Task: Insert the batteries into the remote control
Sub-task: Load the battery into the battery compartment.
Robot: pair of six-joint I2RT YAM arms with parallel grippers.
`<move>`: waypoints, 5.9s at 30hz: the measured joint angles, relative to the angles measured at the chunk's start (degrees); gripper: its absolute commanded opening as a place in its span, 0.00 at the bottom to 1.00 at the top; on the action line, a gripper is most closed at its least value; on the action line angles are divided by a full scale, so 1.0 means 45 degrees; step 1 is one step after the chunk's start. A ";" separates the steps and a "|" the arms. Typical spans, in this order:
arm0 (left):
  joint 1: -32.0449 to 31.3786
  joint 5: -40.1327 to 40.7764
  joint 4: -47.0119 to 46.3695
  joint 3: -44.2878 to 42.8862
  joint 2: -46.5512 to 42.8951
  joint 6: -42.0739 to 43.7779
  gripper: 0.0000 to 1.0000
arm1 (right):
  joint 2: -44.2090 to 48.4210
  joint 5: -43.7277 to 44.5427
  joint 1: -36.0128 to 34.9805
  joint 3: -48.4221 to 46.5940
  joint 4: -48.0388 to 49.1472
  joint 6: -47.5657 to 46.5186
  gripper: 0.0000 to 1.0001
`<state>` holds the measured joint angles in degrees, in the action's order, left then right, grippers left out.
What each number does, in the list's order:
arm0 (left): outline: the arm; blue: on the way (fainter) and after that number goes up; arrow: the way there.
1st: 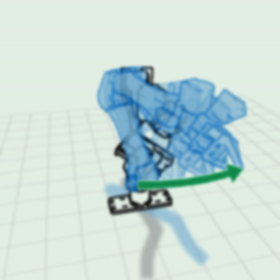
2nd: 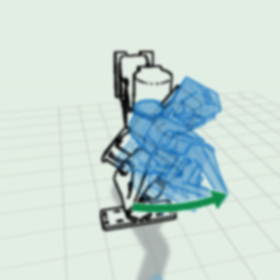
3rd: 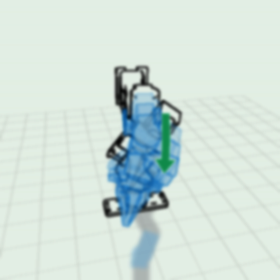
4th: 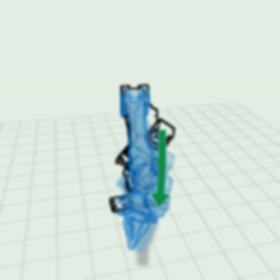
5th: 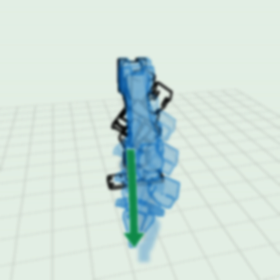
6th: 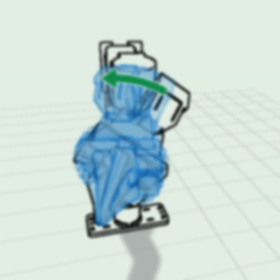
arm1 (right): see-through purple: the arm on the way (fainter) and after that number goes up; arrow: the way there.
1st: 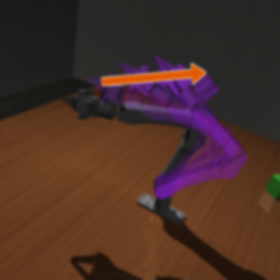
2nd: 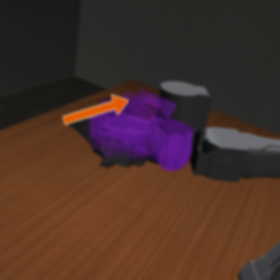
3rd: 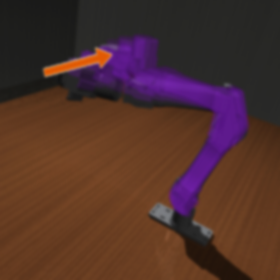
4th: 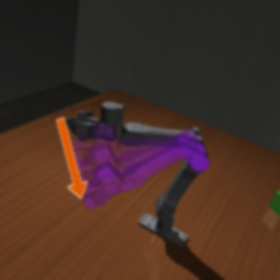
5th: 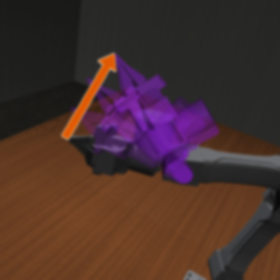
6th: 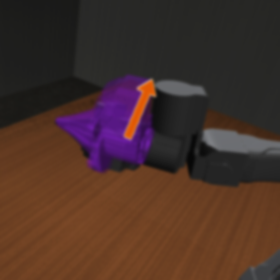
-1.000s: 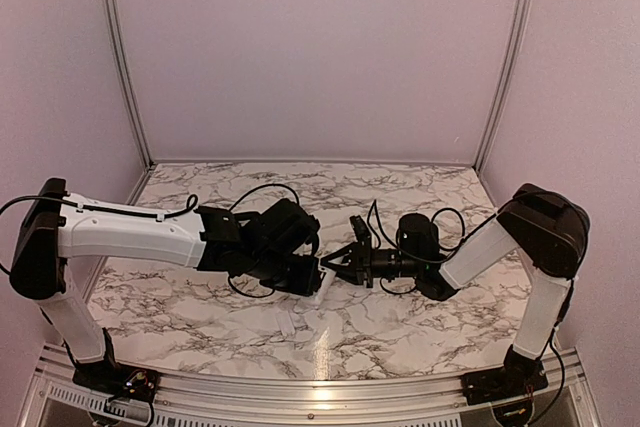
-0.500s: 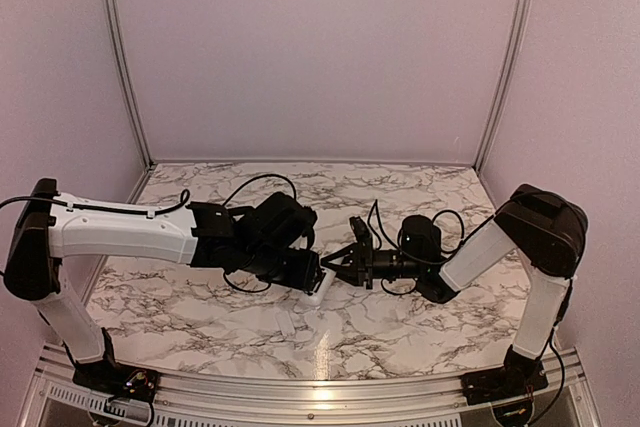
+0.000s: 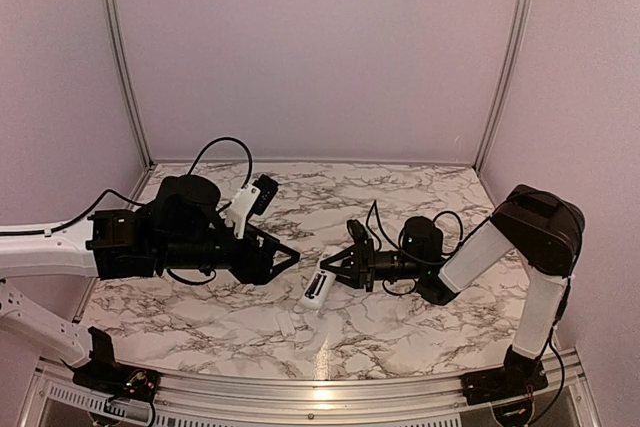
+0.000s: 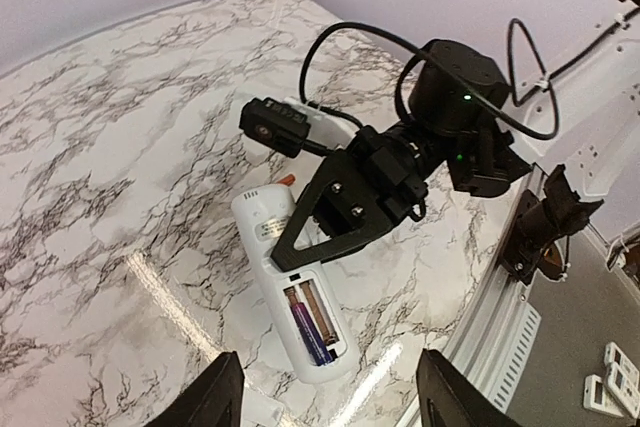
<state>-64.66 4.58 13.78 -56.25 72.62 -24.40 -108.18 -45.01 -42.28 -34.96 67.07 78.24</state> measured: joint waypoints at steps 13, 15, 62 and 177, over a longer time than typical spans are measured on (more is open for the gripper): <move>-0.0466 -0.2793 -0.1579 0.2613 -0.2482 0.6883 0.52 | 0.0287 -0.1433 -0.0029 -0.0005 -0.0253 -0.0058 0.00; -0.0617 -0.2924 -0.1583 0.2613 -0.2414 0.7694 0.50 | 0.0301 -0.1661 -0.0068 -0.0005 -0.0335 -0.0107 0.00; -0.1705 -0.2229 -0.1409 0.1579 0.1501 1.2235 0.24 | 0.0301 -0.2608 -0.0559 -0.0355 -0.1059 -0.0442 0.00; -0.1137 -0.0665 0.2793 -0.1559 0.4095 1.1244 0.35 | 0.0777 -0.1651 -0.0748 -0.0860 -0.4056 -0.2380 0.00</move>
<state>-69.78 1.58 26.35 -63.26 91.05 26.20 -104.68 -52.45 -45.65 -38.83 48.82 67.53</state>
